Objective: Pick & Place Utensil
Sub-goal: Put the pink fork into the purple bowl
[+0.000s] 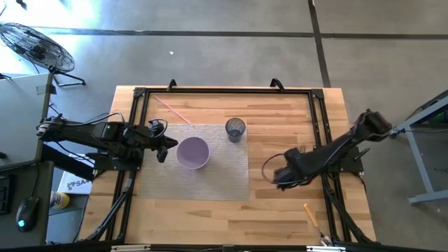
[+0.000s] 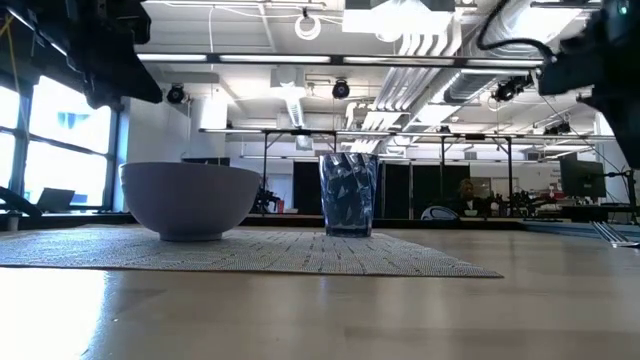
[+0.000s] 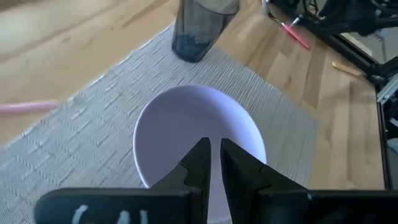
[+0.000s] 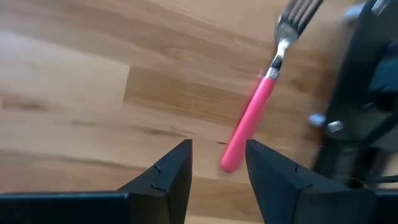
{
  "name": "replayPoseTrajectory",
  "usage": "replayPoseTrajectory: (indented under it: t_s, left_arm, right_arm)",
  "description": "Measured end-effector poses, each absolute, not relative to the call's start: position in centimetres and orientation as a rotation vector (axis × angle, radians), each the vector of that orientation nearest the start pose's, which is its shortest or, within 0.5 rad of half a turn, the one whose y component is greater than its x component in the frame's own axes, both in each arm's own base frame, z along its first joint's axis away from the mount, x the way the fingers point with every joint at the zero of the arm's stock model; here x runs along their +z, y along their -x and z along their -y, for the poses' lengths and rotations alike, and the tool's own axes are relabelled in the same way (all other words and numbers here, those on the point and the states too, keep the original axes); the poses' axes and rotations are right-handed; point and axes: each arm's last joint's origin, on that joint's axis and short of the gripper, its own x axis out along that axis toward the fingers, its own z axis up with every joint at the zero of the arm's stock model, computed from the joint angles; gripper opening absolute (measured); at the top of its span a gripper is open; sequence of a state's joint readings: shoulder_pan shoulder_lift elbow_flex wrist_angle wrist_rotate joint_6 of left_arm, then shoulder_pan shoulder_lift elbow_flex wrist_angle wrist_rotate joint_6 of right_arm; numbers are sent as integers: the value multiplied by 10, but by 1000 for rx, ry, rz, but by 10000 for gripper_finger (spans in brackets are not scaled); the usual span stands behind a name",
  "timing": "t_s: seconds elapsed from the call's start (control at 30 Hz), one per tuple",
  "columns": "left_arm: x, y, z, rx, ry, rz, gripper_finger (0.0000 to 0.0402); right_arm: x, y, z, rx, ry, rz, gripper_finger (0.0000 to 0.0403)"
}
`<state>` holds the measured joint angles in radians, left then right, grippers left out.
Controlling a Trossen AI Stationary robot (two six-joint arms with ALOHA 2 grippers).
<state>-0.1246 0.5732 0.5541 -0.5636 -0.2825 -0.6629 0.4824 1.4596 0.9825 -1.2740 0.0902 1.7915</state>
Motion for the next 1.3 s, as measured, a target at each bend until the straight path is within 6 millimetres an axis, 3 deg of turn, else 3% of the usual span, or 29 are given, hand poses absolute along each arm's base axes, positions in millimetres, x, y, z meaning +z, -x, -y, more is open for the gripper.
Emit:
replayPoseTrajectory:
  t_s: [0.13, 0.3, 0.57, 1.03, 1.3]
  left_arm:
    - [249, -124, 7, 333, 519, -498, 34]
    - [249, -124, 7, 333, 520, -498, 34]
    - [250, -124, 7, 334, 521, -498, 34]
    - [250, -124, 7, 332, 522, -500, 34]
    - [250, -124, 7, 331, 522, -500, 34]
  right_arm:
    - [190, -175, -86, -1229, -959, -1234, 142]
    - [162, -157, -69, -1292, -1045, -1265, 142]
    - [135, -142, -55, -1321, -1106, -1285, 129]
    - [130, -145, -55, -1219, -1092, -1289, 55]
    - [132, -147, -58, -1168, -1052, -1287, 69]
